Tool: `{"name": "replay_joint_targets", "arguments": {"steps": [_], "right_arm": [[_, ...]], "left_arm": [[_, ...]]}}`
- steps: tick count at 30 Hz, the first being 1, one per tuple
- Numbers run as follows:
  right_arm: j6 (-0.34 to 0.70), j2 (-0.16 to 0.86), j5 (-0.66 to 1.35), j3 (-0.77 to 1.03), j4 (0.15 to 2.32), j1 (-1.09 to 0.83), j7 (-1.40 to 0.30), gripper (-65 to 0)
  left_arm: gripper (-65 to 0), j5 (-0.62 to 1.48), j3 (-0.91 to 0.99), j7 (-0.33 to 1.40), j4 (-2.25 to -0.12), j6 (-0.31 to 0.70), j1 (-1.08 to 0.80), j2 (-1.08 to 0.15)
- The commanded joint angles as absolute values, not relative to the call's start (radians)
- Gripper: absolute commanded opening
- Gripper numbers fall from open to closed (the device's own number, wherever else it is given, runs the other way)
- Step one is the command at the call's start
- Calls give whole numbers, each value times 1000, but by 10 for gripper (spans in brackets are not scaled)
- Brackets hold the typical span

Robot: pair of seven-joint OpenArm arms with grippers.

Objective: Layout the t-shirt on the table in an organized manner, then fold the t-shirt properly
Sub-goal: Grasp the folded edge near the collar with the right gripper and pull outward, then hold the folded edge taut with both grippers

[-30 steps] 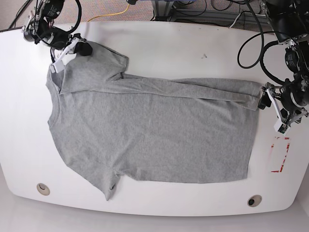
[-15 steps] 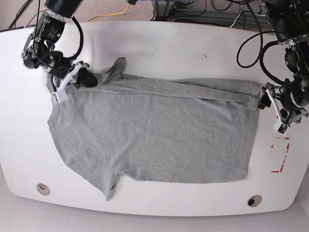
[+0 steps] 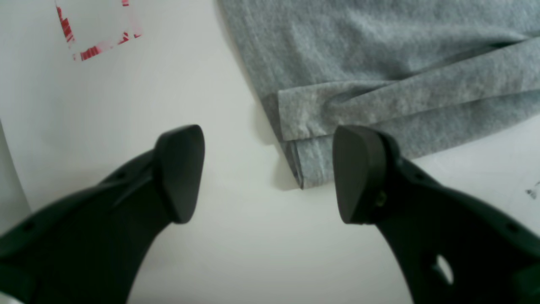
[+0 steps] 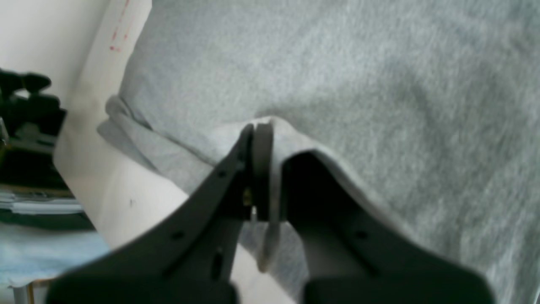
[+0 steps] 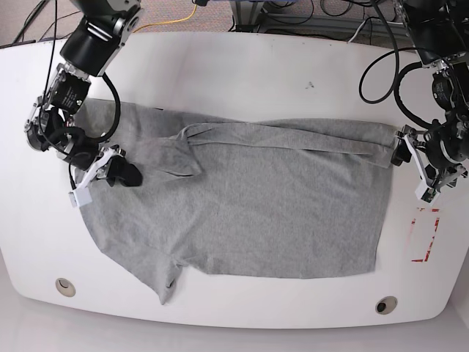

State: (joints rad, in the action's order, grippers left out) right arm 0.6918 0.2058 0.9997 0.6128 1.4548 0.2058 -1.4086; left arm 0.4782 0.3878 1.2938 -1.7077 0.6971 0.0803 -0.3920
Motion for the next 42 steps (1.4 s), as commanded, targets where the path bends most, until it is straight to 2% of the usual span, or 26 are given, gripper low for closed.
{"name": "replay_joint_targets", "arguments": {"steps": [1,2,6,7,8,15,22,31,42], "right_arm": [[698,239,1030,616,1374,248,-1356,-550],[698,245,1030,616,1363,254,-1349,-506],[698,277,1030,616,1351,262,-1319,-162],[698,286,1033,616,1354,262,-1319,-54],[690,294,1035,616,1359,263,-1319,0],[661,389,1038,633,1509,168,-1337,0],[659,450,1032,719,1549,-7,-1337,0],[667,472,960,792,1537,-170,-1257,0],[698,464,783,789,1531,-174,-1201,0]], "left_arm": [[-204,487,392,1282,-1725,698,97,-412],[-204,487,392,1283,-1725,698,97,-412],[-204,487,390,1283,-1727,698,96,-412],[-204,487,390,1283,-1727,698,96,-412],[-204,487,390,1283,-1727,698,96,-412],[-204,487,390,1283,-1727,698,96,-412],[-204,487,390,1279,-1730,698,96,-412],[-204,487,390,1277,-1781,698,97,-412],[-204,489,390,1277,-1781,698,84,-412]]}}
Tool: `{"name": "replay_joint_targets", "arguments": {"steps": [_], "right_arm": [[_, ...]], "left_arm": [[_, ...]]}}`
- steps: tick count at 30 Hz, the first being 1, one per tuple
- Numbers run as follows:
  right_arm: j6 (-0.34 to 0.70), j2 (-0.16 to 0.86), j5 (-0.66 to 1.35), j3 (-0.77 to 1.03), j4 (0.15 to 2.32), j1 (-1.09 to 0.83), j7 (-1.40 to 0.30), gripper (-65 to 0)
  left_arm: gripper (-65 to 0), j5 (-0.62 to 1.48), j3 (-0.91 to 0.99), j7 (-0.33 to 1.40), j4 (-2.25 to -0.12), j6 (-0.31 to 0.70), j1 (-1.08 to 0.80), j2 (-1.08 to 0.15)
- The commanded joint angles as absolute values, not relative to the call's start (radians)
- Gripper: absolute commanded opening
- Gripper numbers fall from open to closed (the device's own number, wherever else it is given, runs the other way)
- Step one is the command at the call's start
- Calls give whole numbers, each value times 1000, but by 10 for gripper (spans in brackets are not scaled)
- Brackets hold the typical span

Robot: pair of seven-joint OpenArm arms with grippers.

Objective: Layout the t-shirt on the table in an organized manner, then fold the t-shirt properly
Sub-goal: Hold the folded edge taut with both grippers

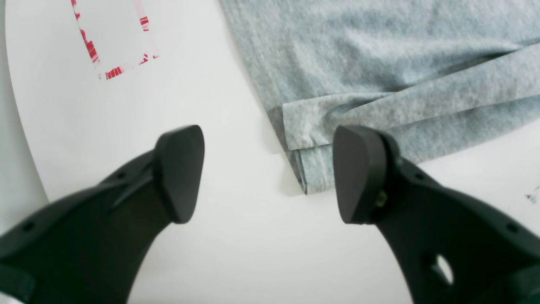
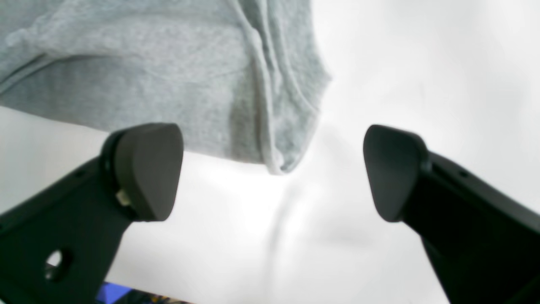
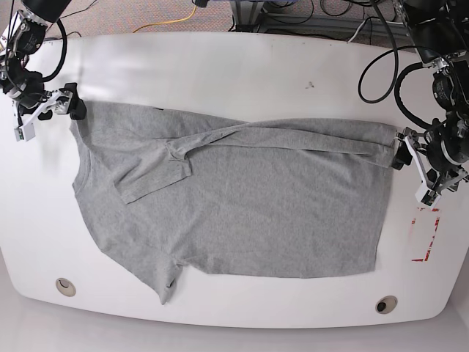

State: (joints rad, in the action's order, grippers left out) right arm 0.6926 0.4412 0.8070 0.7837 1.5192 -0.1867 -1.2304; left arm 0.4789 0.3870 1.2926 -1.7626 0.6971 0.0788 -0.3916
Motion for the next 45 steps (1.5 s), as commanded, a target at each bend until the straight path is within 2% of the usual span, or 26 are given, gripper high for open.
{"name": "replay_joint_targets", "arguments": {"steps": [1,12,20,28,45], "right_arm": [[698,464,774,789,1531,-168,-1201,0],[698,437,605,794,1326,-64,-1176,0],[698,412,616,786,1314,-65,-1182,0],[698,384,723,785,1314,-68,-1274,0],[698,349,730,756,1316,-70,-1291,0]], "left_arm": [[-204,489,390,1277,-1781,698,79,-412],[-204,490,392,1277,-1781,698,70,-412],[-204,490,394,1277,-1781,698,67,-412],[-204,490,394,1277,-1781,698,59,-410],[-204,490,392,1277,-1781,698,58,-409]]}}
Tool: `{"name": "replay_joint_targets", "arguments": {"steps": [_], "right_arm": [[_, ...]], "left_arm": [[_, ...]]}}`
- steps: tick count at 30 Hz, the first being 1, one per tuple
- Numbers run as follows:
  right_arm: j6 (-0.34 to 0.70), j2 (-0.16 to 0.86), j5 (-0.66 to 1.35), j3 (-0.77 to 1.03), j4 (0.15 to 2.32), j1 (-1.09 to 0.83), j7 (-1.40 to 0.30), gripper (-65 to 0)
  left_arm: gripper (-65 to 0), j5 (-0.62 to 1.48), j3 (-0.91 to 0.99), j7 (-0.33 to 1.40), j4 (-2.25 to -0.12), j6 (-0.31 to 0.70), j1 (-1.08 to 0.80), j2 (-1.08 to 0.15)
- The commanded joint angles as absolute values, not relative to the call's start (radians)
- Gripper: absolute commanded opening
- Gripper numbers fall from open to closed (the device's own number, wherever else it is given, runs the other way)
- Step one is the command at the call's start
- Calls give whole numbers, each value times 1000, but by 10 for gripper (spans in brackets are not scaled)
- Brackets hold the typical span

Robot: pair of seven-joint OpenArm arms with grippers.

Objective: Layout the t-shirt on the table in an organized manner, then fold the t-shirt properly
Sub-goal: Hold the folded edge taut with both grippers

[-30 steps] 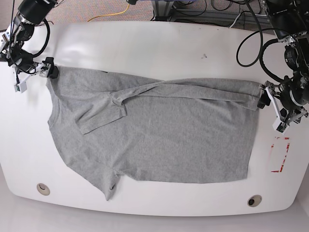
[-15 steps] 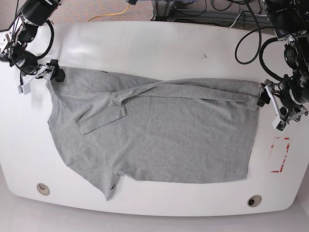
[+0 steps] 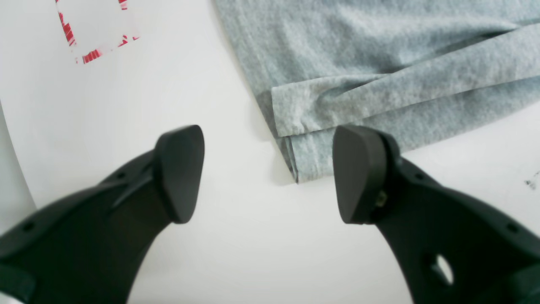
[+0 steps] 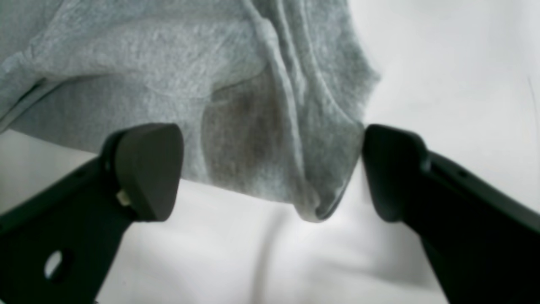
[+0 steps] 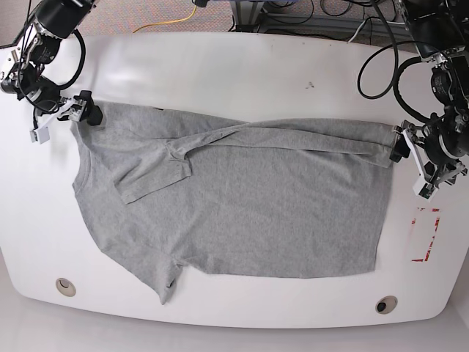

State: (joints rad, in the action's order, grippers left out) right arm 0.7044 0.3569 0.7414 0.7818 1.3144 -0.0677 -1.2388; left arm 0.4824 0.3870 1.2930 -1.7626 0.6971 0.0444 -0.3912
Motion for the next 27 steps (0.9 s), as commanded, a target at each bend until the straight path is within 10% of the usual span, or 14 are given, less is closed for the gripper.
{"name": "replay_joint_targets", "arguments": {"steps": [1,14,27], "right_arm": [[698,346,731,748,1316,-70,-1294,0],[698,338,731,717,1316,-67,-1296,0],[698,338,731,711,1316,-64,-1273,-623]], "left_arm": [[-204,490,392,1277,-1781,698,58,-407],[-204,490,397,1277,-1778,698,58,-407],[-204,487,406,1254,-1684,698,58,-384]]}}
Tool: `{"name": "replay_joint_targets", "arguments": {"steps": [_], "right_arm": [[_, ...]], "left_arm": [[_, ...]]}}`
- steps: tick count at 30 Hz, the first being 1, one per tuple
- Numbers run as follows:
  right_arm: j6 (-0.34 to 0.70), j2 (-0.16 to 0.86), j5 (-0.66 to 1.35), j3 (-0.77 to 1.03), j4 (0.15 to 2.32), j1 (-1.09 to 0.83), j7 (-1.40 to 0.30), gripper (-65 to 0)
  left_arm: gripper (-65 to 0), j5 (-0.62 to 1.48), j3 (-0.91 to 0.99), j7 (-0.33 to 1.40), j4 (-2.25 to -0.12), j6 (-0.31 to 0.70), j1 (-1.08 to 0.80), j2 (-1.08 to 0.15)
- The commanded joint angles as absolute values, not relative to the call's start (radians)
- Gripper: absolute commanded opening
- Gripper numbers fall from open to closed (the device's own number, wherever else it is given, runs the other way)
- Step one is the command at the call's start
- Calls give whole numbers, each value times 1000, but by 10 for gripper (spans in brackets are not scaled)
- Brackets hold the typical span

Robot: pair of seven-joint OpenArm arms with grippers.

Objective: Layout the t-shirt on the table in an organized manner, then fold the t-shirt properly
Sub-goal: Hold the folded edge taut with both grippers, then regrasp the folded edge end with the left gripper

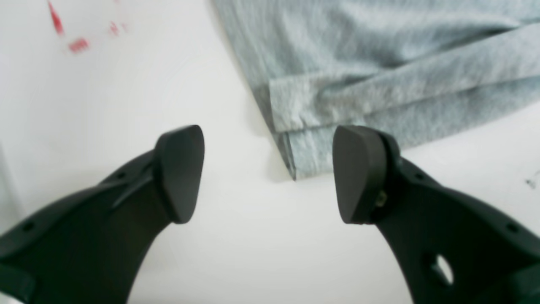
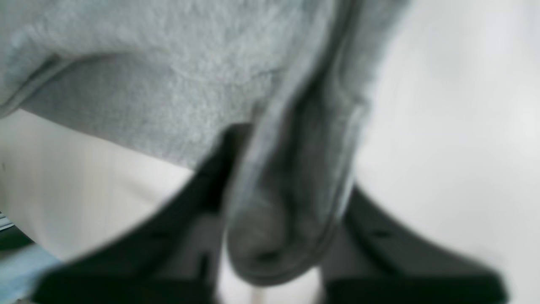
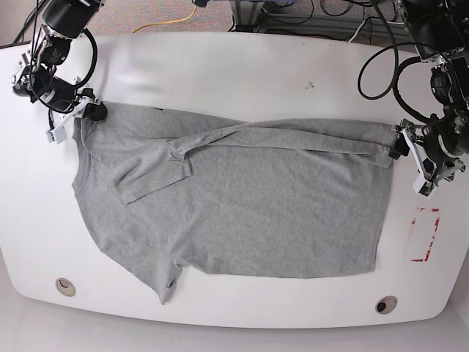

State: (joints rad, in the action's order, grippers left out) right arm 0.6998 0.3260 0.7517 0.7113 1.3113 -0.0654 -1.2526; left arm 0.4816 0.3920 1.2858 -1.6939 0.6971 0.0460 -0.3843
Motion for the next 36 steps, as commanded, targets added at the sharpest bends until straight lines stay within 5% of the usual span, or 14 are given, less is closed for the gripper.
{"name": "replay_joint_targets", "arguments": {"steps": [1,36], "right_arm": [[698,338,731,711,1316,-64,-1271,-625],[698,340,731,711,1316,-64,-1271,-621]], "left_arm": [[-204,487,415,1244,-1675,698,58,-377],[-203,486,378,1064,-1300,698,59,-384]]}}
